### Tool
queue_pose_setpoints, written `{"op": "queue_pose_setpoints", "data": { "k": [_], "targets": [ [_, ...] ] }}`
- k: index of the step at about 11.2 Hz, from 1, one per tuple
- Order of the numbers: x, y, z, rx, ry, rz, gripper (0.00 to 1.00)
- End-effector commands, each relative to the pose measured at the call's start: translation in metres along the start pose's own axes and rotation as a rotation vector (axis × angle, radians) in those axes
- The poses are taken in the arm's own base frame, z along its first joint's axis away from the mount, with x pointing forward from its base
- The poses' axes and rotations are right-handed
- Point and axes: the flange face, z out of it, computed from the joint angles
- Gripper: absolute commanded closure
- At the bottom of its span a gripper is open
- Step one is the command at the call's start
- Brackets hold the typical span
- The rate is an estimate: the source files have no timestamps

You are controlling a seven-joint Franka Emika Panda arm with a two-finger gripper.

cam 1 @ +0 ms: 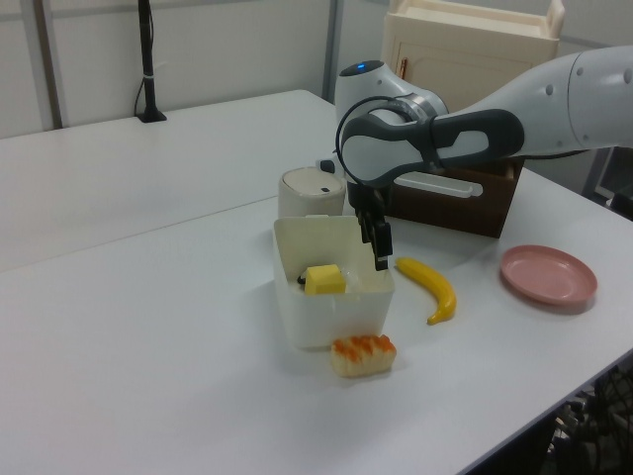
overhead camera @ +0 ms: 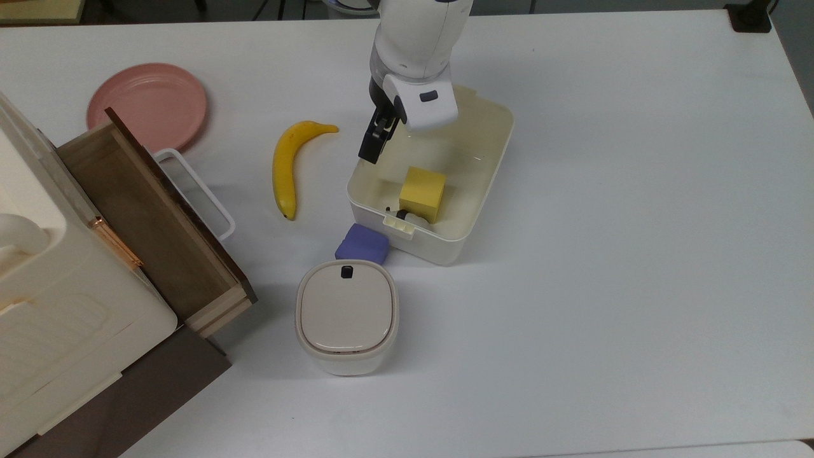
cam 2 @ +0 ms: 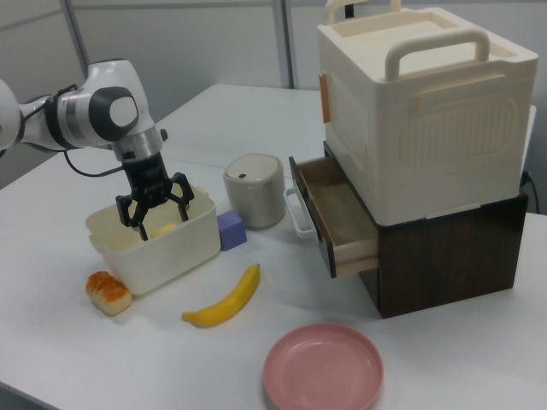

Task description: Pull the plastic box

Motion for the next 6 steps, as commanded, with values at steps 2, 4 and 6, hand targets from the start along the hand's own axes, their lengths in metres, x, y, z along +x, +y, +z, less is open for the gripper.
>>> {"op": "queue_pose_setpoints", "data": {
  "k": [2, 4, 6],
  "targets": [
    [-0.01, -0.001, -0.035, -0.032, 0.033, 0.236, 0.0],
    [-0.017, -0.005, -0.072, -0.043, 0.114, 0.486, 0.0],
    [-0.046, -0.007, -0.103, -0.048, 0.163, 0.738, 0.0]
  ]
}}
